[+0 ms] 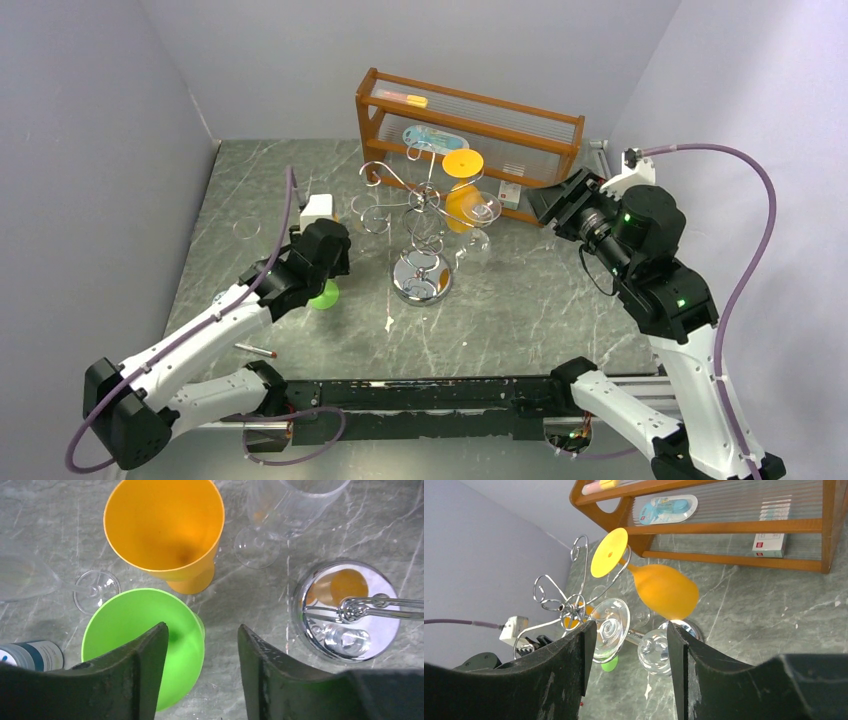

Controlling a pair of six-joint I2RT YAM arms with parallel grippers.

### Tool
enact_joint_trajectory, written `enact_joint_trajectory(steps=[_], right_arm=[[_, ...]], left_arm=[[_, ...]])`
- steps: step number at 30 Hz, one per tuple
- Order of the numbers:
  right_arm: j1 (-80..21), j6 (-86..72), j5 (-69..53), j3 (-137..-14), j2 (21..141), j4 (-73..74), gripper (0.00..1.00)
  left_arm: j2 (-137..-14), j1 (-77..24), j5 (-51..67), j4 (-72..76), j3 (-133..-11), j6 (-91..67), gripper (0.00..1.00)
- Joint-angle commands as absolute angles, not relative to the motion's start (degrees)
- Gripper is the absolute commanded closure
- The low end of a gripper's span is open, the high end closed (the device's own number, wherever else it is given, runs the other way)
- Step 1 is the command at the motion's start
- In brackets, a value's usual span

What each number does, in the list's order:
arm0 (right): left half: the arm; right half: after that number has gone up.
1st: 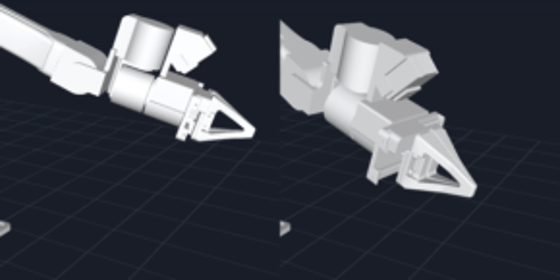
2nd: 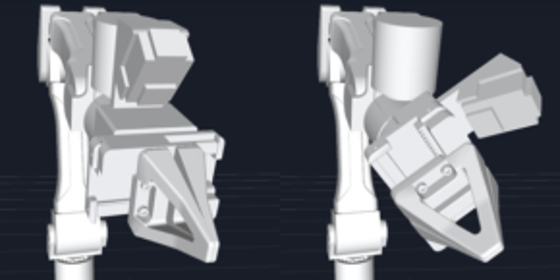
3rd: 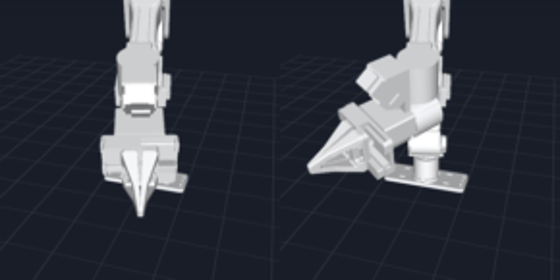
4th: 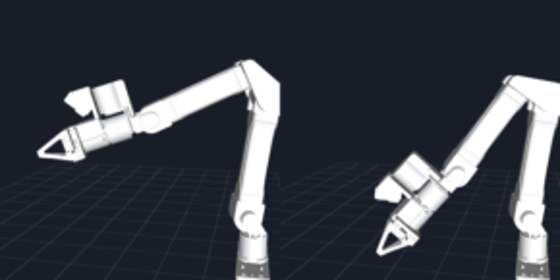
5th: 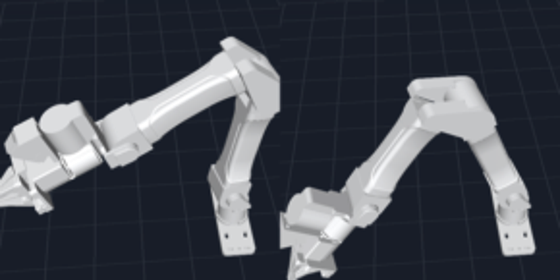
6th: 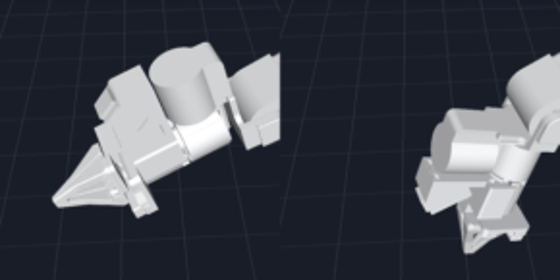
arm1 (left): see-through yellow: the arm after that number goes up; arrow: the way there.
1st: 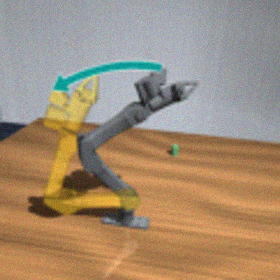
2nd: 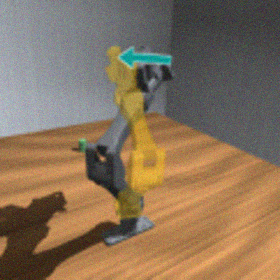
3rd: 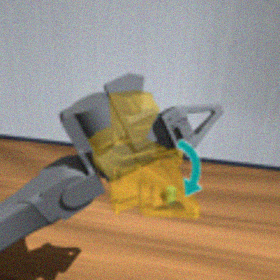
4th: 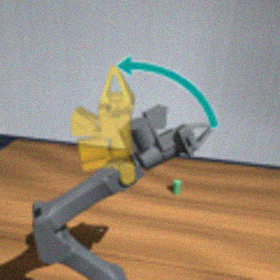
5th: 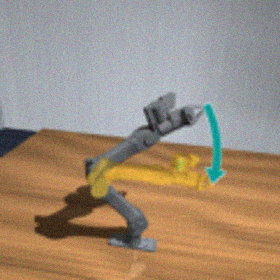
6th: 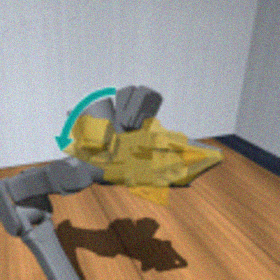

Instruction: Place the wine glass upside down on the wine glass rack

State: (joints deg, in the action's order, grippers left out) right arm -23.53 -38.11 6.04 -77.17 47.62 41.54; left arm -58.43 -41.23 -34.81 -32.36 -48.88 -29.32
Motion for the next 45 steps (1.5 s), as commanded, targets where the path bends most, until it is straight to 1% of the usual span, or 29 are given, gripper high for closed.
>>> enact_joint_trajectory(steps=[1, 6, 8, 9, 10, 17, 22, 26, 31, 34, 36, 39, 42, 45], right_arm=[[-23.50, -38.09, 6.77, -76.14, 46.96, 41.66, 0.43], [-23.50, -38.21, 6.85, -76.20, 46.71, 41.88, 0.43], [-23.55, -38.17, 7.04, -76.41, 46.59, 42.13, 0.44], [-23.51, -38.11, 7.11, -76.46, 46.46, 42.17, 0.45], [-23.51, -38.07, 7.29, -76.51, 46.36, 42.24, 0.45], [-23.47, -39.69, 8.09, -75.29, 45.17, 41.38, 0.45], [-23.50, -41.20, 10.69, -74.27, 43.57, 40.37, 0.45], [-23.52, -41.54, 7.87, -73.40, 42.00, 37.77, 0.45], [-23.51, -42.78, 4.93, -72.79, 41.69, 36.83, 0.42], [-23.50, -43.72, 3.51, -71.28, 41.26, 35.72, 0.41], [-23.52, -44.35, 2.79, -70.22, 40.92, 34.81, 0.39], [-23.53, -44.54, 1.60, -69.02, 40.40, 33.18, 0.35], [-23.47, -44.50, 0.64, -67.80, 40.16, 30.71, 0.33], [-23.47, -45.05, 0.85, -67.07, 40.78, 29.65, 0.31]], left_arm=[[-60.26, -40.08, -32.73, -33.10, -47.47, -30.28, 0.45], [-61.44, -39.80, -30.64, -33.44, -46.10, -31.86, 0.68], [-61.20, -39.81, -30.82, -34.46, -46.56, -32.53, 0.86], [-60.83, -39.81, -30.72, -35.17, -47.28, -32.73, 0.94], [-60.25, -39.81, -30.68, -36.14, -48.15, -32.73, 0.95], [-54.29, -39.81, -30.92, -44.59, -58.00, -29.42, 0.95], [-52.81, -39.79, -30.02, -50.44, -67.34, -27.54, 0.95], [-52.73, -39.81, -28.83, -54.25, -76.51, -26.24, 0.95], [-52.57, -39.81, -21.57, -55.30, -88.04, -25.06, 0.95], [-52.32, -39.81, -21.20, -56.82, -92.57, -25.13, 0.95], [-51.84, -39.81, -22.27, -57.56, -95.23, -25.21, 0.95], [-50.13, -39.77, -23.79, -55.81, -97.23, -25.20, 0.95], [-47.75, -39.81, -23.85, -48.60, -97.66, -26.37, 0.95], [-45.21, -39.79, -20.65, -39.05, -95.46, -28.18, 0.95]])
